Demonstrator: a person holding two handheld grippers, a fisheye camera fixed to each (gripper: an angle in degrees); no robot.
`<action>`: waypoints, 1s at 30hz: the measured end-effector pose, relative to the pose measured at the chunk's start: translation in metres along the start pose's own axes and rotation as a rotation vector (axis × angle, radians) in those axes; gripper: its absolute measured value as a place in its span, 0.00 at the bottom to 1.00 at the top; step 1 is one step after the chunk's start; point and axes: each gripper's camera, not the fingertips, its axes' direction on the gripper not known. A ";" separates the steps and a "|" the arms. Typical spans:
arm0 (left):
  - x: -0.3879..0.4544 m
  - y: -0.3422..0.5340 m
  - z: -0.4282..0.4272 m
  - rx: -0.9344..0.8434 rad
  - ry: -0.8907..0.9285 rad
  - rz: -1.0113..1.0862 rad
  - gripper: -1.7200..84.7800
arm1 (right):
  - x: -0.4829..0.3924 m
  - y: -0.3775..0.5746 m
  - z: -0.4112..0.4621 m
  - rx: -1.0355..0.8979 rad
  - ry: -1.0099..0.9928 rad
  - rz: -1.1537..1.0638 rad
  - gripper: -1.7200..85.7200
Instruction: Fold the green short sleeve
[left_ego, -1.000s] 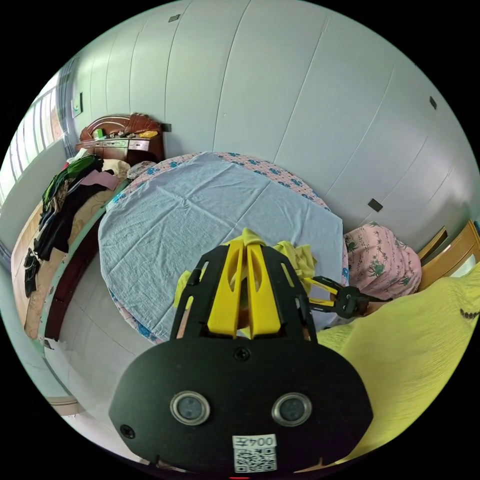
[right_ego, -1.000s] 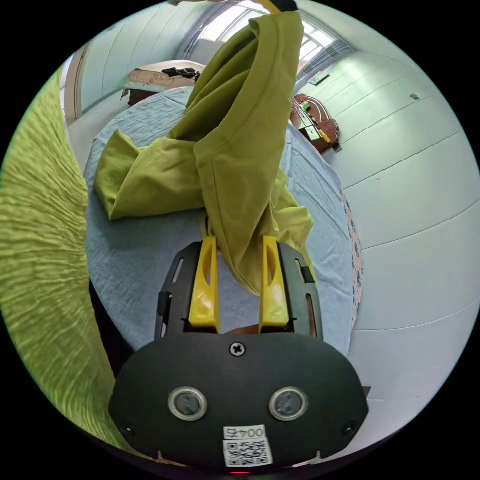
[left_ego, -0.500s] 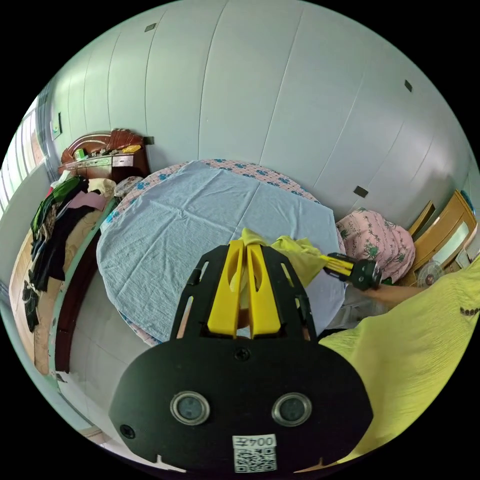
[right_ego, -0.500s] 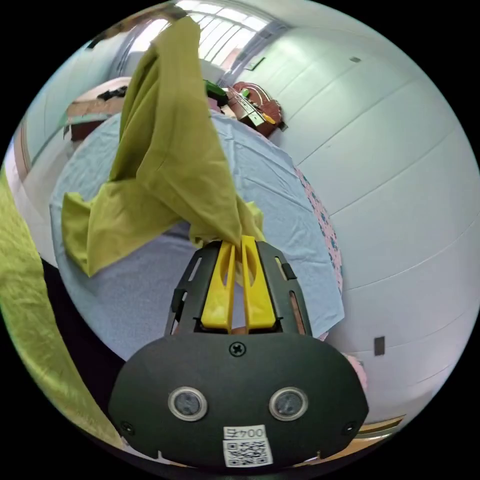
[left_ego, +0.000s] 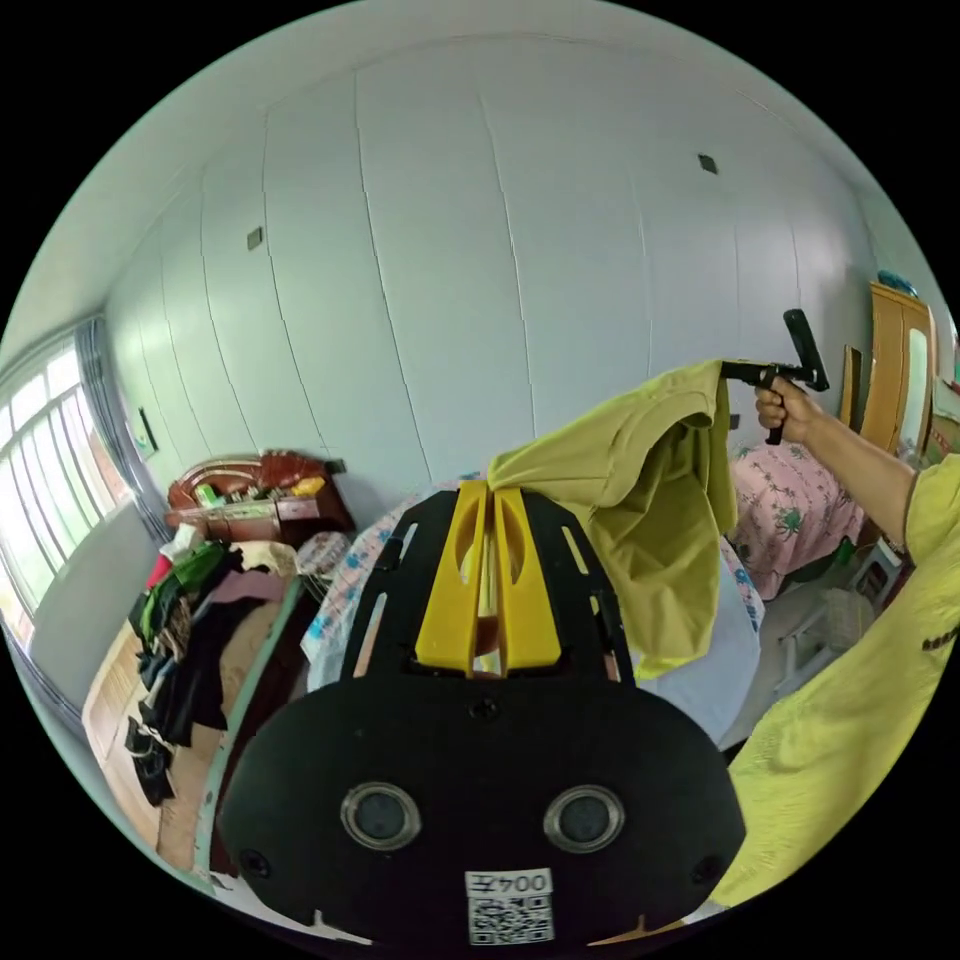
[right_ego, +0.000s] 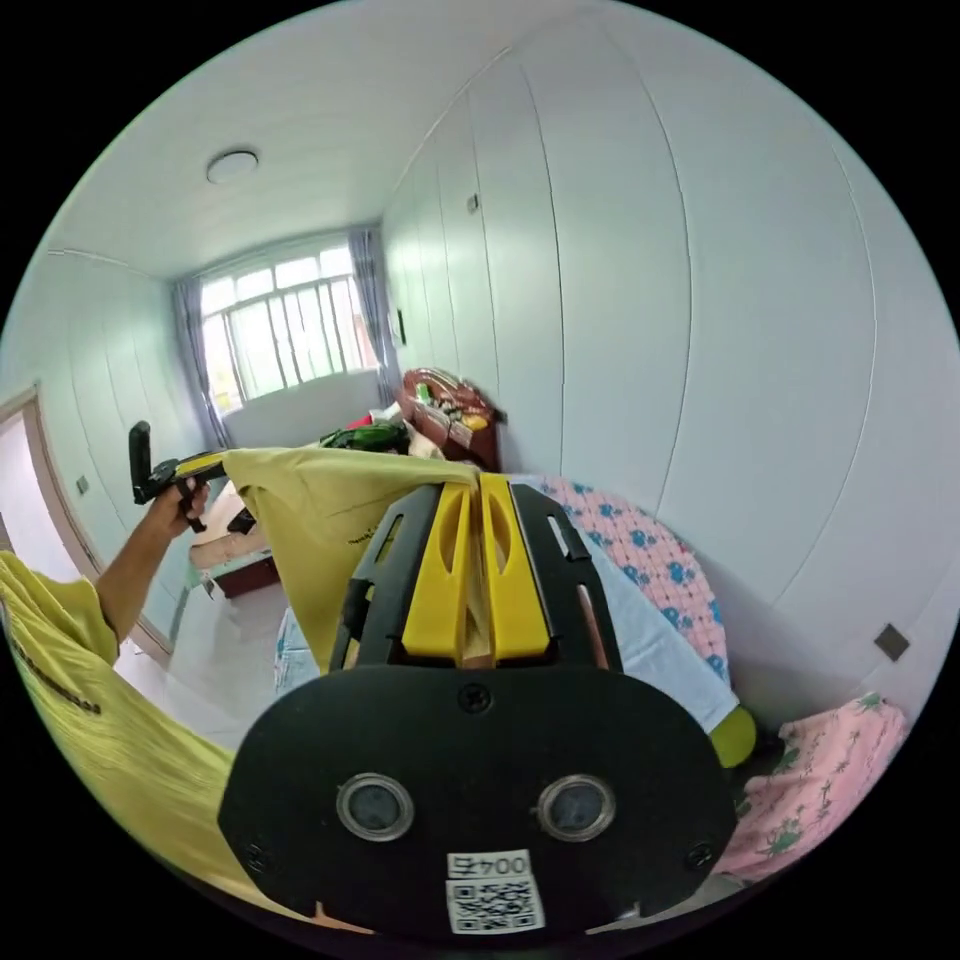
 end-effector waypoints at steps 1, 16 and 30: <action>0.004 -0.013 -0.011 0.026 -0.036 0.022 0.03 | -0.001 -0.019 -0.014 0.028 0.012 -0.044 0.01; 0.012 -0.091 -0.058 0.073 -0.075 -0.005 0.03 | 0.081 -0.077 0.019 -0.388 -0.470 0.031 0.02; 0.072 -0.004 0.087 -0.258 0.150 -0.109 0.03 | 0.113 0.188 0.206 -0.590 -0.607 0.603 0.05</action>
